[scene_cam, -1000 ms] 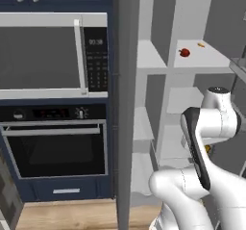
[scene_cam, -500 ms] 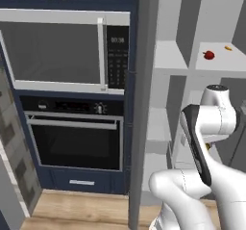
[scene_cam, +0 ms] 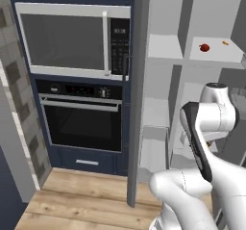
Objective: Take the sweet potato and bell pepper from the fridge shelf and place them in the freezer drawer to begin freezing them.
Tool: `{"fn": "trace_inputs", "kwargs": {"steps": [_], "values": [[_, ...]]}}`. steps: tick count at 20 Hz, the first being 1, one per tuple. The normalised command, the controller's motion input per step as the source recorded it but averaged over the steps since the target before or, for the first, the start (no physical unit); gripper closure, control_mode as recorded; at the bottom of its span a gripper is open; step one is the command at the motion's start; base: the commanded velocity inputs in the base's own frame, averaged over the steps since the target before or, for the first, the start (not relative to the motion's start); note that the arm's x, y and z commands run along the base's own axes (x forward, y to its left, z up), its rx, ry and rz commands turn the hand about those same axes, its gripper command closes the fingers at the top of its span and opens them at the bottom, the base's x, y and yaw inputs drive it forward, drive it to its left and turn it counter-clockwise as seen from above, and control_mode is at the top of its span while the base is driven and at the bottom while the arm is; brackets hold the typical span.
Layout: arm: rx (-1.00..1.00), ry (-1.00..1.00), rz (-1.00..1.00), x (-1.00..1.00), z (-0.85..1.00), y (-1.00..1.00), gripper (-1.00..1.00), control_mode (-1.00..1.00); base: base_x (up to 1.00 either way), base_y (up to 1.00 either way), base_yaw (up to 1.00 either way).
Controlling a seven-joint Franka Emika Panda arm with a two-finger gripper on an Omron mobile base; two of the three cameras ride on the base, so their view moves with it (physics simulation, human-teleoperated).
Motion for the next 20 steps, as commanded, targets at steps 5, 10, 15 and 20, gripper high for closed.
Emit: {"fn": "trace_inputs", "kwargs": {"steps": [5, 10, 15, 20], "values": [[0.0, 0.0, 0.0, 0.0, 0.0, 0.0, 1.0, 1.0, 0.09, -0.14, 0.0], [0.13, 0.05, 0.08, 0.89, -0.48, -0.58, 1.0, -1.0, 0.0, 0.0, 0.0], [0.09, 0.09, 0.1, 1.0, -0.66, -0.24, 1.0, -1.0, 0.0, 0.0, 0.0], [0.08, 0.12, 0.17, 0.95, -0.72, -0.1, 1.0, -1.0, 0.0, 0.0, 0.0]]}}
